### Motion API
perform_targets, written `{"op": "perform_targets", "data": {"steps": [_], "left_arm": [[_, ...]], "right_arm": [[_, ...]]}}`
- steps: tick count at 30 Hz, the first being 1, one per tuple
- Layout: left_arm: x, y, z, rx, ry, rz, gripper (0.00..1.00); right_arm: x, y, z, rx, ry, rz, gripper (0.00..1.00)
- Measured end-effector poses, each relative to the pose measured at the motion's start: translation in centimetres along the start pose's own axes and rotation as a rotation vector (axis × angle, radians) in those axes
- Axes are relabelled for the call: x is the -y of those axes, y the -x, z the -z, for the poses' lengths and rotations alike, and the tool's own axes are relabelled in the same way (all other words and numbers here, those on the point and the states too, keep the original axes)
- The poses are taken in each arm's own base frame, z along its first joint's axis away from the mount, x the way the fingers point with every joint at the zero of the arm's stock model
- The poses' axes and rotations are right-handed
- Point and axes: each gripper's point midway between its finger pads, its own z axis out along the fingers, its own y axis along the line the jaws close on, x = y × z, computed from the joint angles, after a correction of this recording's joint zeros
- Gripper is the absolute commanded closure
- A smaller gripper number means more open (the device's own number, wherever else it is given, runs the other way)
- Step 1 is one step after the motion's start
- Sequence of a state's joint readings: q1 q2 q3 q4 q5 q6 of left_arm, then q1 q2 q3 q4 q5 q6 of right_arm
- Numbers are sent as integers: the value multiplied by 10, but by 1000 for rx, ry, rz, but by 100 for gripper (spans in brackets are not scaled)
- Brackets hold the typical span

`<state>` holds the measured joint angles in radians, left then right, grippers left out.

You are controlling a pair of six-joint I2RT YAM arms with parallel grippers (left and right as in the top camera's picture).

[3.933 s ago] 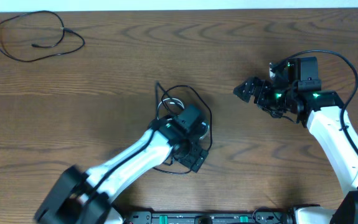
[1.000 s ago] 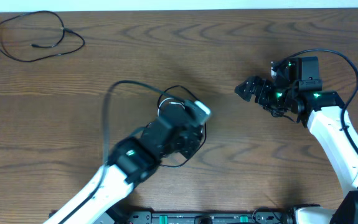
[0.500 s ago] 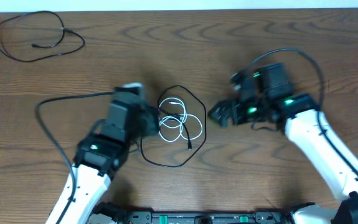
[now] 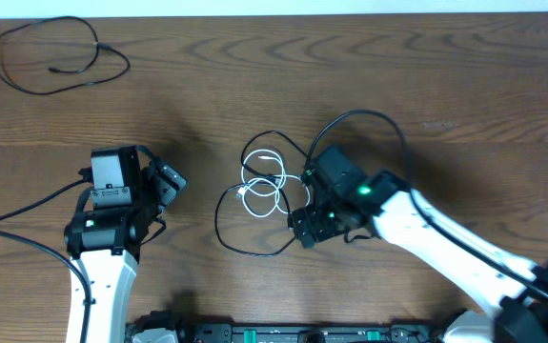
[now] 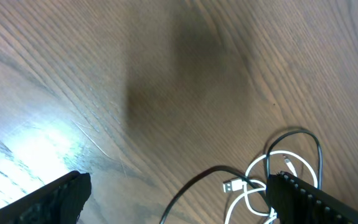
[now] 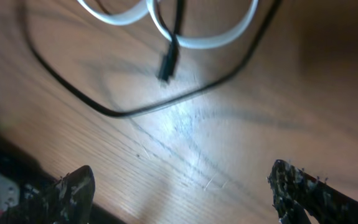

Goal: Untangle cables

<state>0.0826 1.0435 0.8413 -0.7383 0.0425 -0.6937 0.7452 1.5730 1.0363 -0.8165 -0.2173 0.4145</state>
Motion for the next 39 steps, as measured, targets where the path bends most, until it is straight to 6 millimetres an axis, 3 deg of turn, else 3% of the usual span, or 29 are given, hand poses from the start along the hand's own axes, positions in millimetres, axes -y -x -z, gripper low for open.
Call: {"op": "perform_targets", "data": {"steps": [4,10,13,19,26,39], "left_arm": [[-1,-1,0,-4,4,10,5],[-2,-2,0,-7,7,13,5],[-4,-4,0,-18,17,13,5],[-7,-8,0,-32,30,13,5],[-7,-8,0,-32,30,13,5],[-7,-8,0,-32,30,13,5]], "right_arm": [[11,-14,-20,-151,-92,-76,14],[17,24,-32,-136,-207,-130,14],[27,33,-38,-109,-277,-182,20],[47,25,-60,-143,-376,-275,31],[48,30,-61,-120,-386,-307,54],[45,35,-66,-77,-347,-340,74]]}}
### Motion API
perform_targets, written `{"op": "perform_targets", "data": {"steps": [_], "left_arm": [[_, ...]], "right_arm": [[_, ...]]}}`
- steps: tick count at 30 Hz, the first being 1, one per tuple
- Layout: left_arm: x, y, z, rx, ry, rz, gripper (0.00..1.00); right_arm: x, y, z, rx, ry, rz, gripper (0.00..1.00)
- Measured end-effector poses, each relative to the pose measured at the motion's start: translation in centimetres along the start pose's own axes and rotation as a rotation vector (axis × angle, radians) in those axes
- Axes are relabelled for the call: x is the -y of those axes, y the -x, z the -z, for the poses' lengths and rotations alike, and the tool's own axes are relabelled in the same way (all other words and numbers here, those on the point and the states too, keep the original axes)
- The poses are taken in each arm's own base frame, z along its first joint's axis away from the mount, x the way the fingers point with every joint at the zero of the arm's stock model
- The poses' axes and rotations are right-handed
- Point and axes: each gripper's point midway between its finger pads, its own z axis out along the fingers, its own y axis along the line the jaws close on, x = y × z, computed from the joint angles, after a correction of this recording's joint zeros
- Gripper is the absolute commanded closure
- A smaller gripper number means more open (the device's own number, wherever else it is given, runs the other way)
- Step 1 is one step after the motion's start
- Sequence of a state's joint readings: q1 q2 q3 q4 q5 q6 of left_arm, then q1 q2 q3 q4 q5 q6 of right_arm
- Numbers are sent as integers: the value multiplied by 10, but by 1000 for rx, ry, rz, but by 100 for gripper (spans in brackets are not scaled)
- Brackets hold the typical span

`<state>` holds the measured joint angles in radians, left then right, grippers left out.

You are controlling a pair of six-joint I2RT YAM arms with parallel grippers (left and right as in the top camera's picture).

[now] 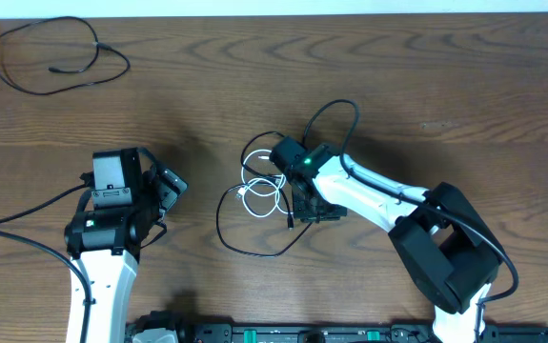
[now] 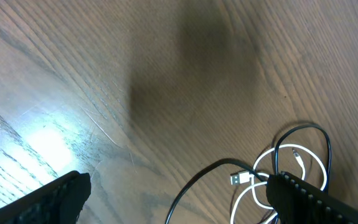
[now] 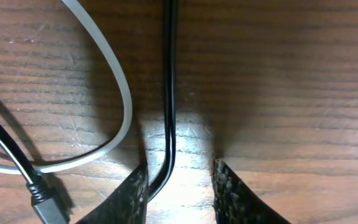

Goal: Untangle cables

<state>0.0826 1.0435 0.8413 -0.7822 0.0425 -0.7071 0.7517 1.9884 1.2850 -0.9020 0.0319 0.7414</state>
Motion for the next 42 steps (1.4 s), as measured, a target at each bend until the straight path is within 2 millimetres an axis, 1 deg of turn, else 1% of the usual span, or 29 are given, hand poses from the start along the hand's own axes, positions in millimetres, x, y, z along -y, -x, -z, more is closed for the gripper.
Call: {"op": "perform_targets", "data": {"steps": [4,6,7,11,19,22,23,25,27,29,32,33,34,36,38,39,40,41,42], "left_arm": [[0,0,0,0,0,0,5],[0,0,0,-1,1,0,5],[-1,-1,0,-4,3,0,5],[-2,-2,0,-10,10,0,5],[-3,-4,0,-17,9,0,5],[1,-11,0,-56,-14,0,5],[4,-15,1,-76,-31,1,5],[10,-21,2,-114,-70,-2,5],[16,-26,3,-144,-103,-11,5],[21,-31,4,-169,-132,-24,5],[25,-35,5,-193,-157,-31,5],[25,-36,6,-197,-161,-31,5],[26,-37,6,-202,-167,-32,5],[28,-39,7,-213,-180,-36,5],[30,-40,7,-221,-188,-43,5],[31,-41,7,-224,-191,-44,6],[31,-42,7,-226,-194,-50,6],[31,-42,7,-227,-194,-57,7],[31,-42,7,-227,-193,-62,8]], "right_arm": [[-3,3,-1,-12,50,-21,94],[-2,8,-1,-9,81,-33,95],[-2,8,-1,-13,95,-38,98],[-1,8,-1,-22,119,-43,99],[1,10,1,-21,123,-40,98],[4,16,6,-8,139,-32,99],[4,20,12,6,156,-30,99],[0,30,33,60,225,-20,99],[-7,41,68,139,322,-4,99],[-12,47,109,228,418,19,99],[-15,49,154,325,510,47,99],[-16,49,164,347,530,54,99],[-16,48,172,361,544,60,99],[-16,46,179,375,561,70,99],[-16,45,179,373,562,76,98],[-16,44,178,367,560,79,96],[-16,43,177,364,557,84,93],[-17,43,176,362,555,93,86],[-18,42,175,363,552,106,77]]}}
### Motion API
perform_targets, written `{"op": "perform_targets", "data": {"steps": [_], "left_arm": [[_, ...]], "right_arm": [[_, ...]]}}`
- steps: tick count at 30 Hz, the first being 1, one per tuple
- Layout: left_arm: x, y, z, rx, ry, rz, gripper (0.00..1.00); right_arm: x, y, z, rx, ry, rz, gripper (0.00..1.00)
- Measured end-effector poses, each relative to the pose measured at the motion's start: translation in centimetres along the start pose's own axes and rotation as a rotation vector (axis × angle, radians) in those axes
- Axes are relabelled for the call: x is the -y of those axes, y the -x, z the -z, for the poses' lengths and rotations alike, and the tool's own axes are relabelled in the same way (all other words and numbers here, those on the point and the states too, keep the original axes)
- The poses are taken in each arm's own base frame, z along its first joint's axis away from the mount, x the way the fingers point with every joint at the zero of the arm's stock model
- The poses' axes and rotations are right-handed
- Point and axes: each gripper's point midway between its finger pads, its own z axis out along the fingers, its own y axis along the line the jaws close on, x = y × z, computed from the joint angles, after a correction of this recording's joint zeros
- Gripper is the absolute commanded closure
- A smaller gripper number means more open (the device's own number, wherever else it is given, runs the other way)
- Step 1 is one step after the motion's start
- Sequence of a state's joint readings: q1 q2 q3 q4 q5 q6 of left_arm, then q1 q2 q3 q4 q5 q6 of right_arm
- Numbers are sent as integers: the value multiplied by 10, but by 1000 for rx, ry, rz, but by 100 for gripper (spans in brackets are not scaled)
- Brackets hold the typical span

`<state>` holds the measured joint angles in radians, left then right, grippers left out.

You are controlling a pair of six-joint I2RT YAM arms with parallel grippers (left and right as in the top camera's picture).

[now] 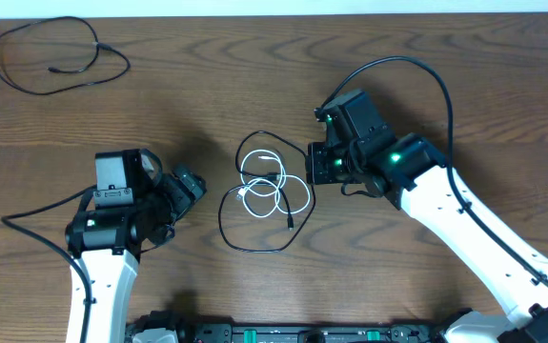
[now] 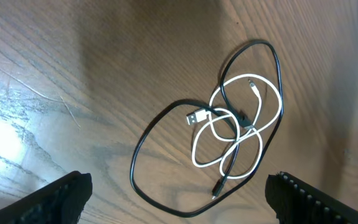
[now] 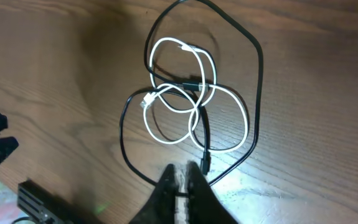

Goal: Untangle cables

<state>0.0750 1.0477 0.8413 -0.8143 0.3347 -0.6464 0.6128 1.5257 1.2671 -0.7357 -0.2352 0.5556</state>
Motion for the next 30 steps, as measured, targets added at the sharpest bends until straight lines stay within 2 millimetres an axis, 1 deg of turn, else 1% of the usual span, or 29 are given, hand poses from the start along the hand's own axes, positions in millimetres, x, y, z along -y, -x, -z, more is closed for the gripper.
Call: {"op": "perform_targets", "data": {"steps": [2,4,5,8,10,11,13,15,16,18,19,21,22,23,24,26,29,30], "left_arm": [[-5,2,-3,7,30,-6,8],[-14,7,-7,22,81,3,8],[-19,10,-9,30,111,22,9],[-32,15,-15,36,174,100,8],[-41,19,-18,40,204,161,8],[-46,21,-20,43,219,191,8],[-56,25,-22,46,248,251,8],[-65,29,-22,51,272,303,8],[-70,31,-22,51,281,324,8],[-78,34,-20,55,295,368,8],[-83,35,-19,57,302,390,8],[-89,36,-16,60,312,422,8],[-92,37,-15,62,317,437,8],[-95,37,-14,64,322,450,8],[-96,37,-14,64,324,454,8],[-98,37,-13,65,327,464,8],[-98,37,-13,66,327,467,8],[-98,37,-13,66,327,467,8]], "right_arm": [[-6,-6,-7,-20,5,68,59],[-19,-22,-19,-63,12,198,43],[-26,-33,-26,-93,17,271,40],[-43,-79,-53,-215,11,507,41],[-45,-103,-69,-278,-8,611,48],[-45,-111,-76,-304,-17,658,48],[-42,-124,-88,-344,-31,730,43],[-39,-133,-97,-378,-30,801,33],[-38,-138,-101,-394,-28,841,30],[-37,-146,-106,-419,-21,914,24],[-38,-150,-109,-431,-13,951,17],[-41,-157,-111,-445,5,1015,10],[-44,-162,-111,-454,24,1060,9],[-45,-164,-111,-458,35,1085,10],[-48,-170,-112,-466,55,1126,12],[-50,-178,-115,-484,72,1191,21],[-42,-191,-127,-526,43,1264,22],[-38,-194,-131,-539,30,1279,25]]}}
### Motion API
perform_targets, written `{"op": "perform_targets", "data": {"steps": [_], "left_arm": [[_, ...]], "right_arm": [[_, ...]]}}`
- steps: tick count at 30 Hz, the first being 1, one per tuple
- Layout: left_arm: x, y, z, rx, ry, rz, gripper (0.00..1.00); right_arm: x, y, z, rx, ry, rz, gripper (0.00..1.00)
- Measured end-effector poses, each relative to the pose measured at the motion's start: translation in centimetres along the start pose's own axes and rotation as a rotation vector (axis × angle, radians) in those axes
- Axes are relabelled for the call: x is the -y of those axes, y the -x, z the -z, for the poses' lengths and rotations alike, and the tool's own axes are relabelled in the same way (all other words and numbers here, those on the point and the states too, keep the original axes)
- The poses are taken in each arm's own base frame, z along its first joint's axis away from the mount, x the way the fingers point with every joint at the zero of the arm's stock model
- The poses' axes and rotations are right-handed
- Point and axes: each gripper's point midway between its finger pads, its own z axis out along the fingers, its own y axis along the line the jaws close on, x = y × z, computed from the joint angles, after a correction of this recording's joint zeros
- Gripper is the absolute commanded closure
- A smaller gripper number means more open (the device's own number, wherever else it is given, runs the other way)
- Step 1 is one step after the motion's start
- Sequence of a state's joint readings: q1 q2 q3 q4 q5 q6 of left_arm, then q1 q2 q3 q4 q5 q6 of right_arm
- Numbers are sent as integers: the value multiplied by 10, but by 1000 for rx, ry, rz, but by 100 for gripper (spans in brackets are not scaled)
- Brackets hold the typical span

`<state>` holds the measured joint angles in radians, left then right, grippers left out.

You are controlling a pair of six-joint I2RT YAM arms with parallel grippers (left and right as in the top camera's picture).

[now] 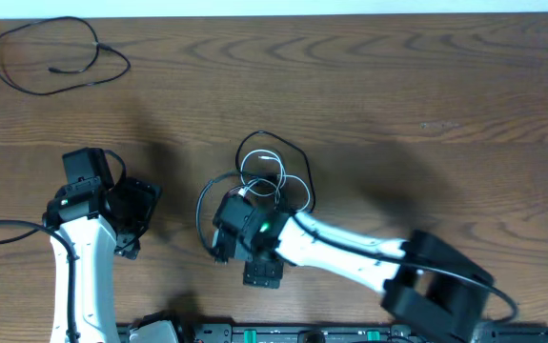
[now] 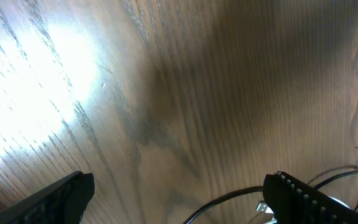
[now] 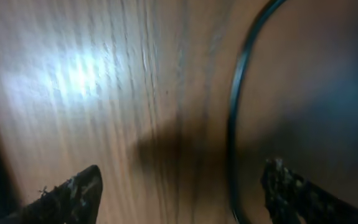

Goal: Untangle cables

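Note:
In the overhead view a black cable (image 1: 200,206) and a white cable (image 1: 272,160) lie looped through each other at the table's middle. My right gripper (image 1: 224,236) hangs low at the tangle's front left. In the blurred right wrist view it (image 3: 179,193) is open, and a stretch of the black cable (image 3: 235,124) runs between its fingers, nearer the right one. My left gripper (image 1: 132,217) sits left of the tangle. It (image 2: 175,199) is open over bare wood, with the black cable (image 2: 225,202) and a white USB plug (image 2: 263,208) at the lower right.
A second black cable (image 1: 54,52) lies looped by itself at the far left corner of the wooden table (image 1: 397,95). My right arm (image 1: 350,252) stretches across the front from the lower right. A black rail (image 1: 283,333) runs along the front edge.
My right gripper was shut and raised to the right of the tangle; now it is open and low at its front left. My left gripper has drawn back to the left. The black loop reaches further left.
My right gripper first stood open at the tangle's front right. Then its fingers were close on either side of the black cable. Then it was shut and raised on the right. Now it is open at the front left, and the cables remain interlooped.

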<state>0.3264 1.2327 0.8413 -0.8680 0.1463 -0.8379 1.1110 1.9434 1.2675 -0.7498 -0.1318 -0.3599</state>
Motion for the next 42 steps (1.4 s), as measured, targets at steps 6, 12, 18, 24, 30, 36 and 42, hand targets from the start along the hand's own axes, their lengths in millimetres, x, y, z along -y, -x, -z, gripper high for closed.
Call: {"op": "perform_targets", "data": {"steps": [6,12,18,24,30,36,42], "left_arm": [[0,0,0,-2,1,0,8],[0,0,0,-1,1,0,8],[0,0,0,-1,0,0,8],[0,0,0,-1,0,0,8],[0,0,0,0,1,0,8],[-1,0,0,2,3,0,8],[-1,0,0,2,3,0,8]], "right_arm": [[9,1,-12,-24,-59,48,28],[12,4,-13,-11,-62,52,27],[14,4,-11,19,-4,19,27],[15,5,-9,41,37,8,34],[17,2,-11,12,-15,40,37],[17,1,-12,-25,-80,71,34],[17,0,-13,-28,-85,70,48]]}}
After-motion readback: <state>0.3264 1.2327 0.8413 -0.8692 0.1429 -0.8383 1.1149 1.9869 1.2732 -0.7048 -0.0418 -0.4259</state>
